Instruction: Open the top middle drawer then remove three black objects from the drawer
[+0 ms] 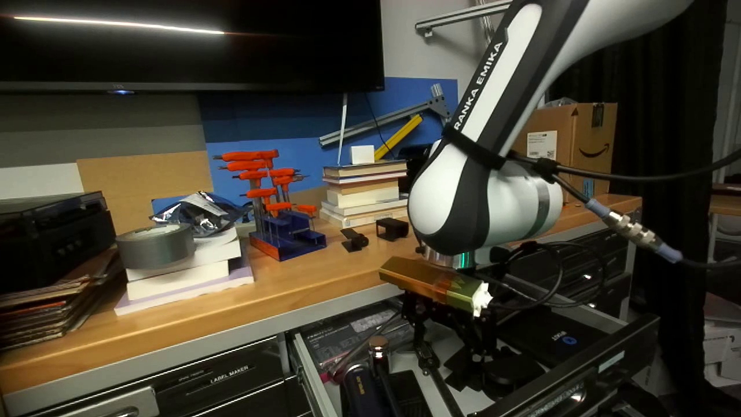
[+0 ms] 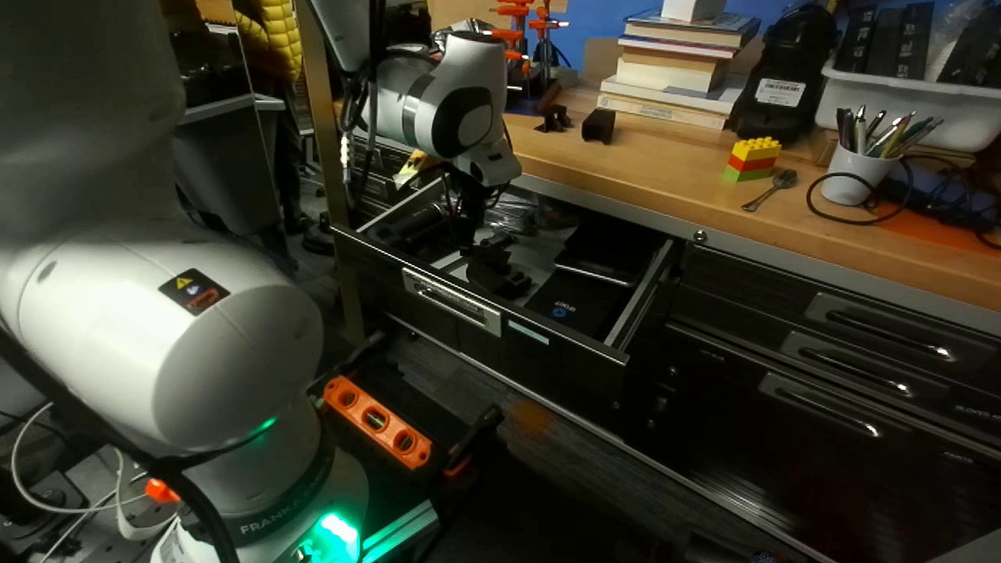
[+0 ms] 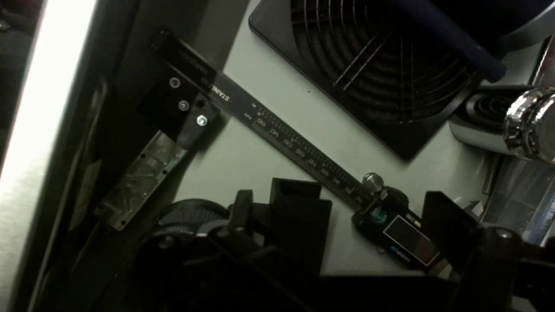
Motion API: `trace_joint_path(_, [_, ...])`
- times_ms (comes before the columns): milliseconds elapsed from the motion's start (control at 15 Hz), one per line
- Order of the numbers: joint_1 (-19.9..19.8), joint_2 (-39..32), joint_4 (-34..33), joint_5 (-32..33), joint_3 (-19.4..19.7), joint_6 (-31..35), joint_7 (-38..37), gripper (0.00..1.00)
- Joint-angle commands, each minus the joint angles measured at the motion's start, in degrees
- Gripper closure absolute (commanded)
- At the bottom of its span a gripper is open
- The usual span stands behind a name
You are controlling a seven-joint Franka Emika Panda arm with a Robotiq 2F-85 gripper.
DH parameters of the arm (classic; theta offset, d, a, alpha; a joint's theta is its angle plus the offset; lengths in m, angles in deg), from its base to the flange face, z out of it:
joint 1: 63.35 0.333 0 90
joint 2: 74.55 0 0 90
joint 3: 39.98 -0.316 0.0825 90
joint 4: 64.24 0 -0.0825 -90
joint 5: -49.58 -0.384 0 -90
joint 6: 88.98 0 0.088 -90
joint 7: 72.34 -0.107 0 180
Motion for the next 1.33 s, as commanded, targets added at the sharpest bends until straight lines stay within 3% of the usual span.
trace_joint_path(0, [-0.2,-1.6,-1.0,-3.5,-0.2,2.0,3.3,0.0])
trace_joint_path(533, [-0.3,-2.4,-2.3,-3.4,0.9,2.1,4.4,0.0])
trace_joint_path(1267, [0.7,-2.4,-2.1,2.3,4.7,1.5,1.0,0.0])
